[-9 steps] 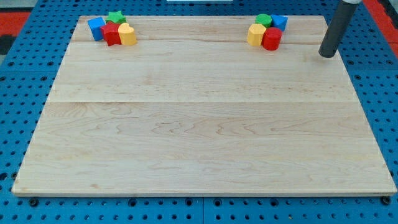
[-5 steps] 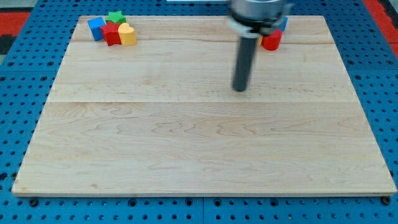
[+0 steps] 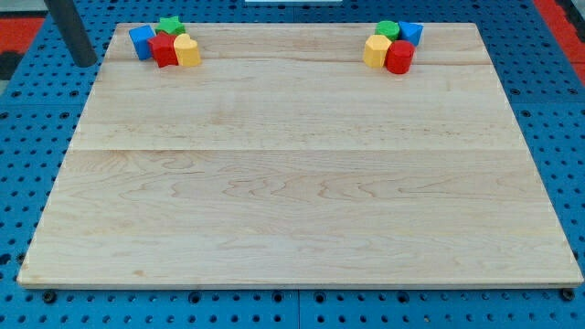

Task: Push the yellow heart towards down with the help of the green star

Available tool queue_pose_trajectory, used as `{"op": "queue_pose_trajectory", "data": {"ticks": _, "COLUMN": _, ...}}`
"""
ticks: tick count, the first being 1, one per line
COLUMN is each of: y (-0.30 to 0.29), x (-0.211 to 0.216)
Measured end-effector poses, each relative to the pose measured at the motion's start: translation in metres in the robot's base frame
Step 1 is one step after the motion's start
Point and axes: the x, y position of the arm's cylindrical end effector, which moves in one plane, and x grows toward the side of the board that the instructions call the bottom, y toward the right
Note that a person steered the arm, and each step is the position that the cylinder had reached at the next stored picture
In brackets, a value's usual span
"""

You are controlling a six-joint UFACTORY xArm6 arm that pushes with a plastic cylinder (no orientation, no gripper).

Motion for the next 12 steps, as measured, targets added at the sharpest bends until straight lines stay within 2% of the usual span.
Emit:
{"op": "queue_pose_trajectory", "data": {"ticks": 1, "y": 0.000, "x": -0.018}}
{"op": "queue_pose_trajectory", "data": {"ticks": 2, "y": 0.009, "x": -0.062}}
{"op": "queue_pose_trajectory", "data": {"ticks": 3, "y": 0.025, "x": -0.087}}
{"op": "queue_pose_trajectory", "data": {"ticks": 4, "y": 0.060, "x": -0.086}}
{"op": "queue_pose_trajectory", "data": {"ticks": 5, "y": 0.136, "x": -0.086}}
{"op": "queue_pose_trajectory", "data": {"ticks": 6, "y": 0.158, "x": -0.085}}
{"op": "queue_pose_trajectory", "data": {"ticks": 7, "y": 0.170, "x": -0.074}}
{"op": "queue_pose_trajectory", "data": {"ticks": 9, "y": 0.122, "x": -0.016}}
{"op": "queue_pose_trajectory", "data": {"ticks": 11, "y": 0.167, "x": 0.022}}
{"op": "queue_pose_trajectory", "data": {"ticks": 12, "y": 0.170, "x": 0.061}}
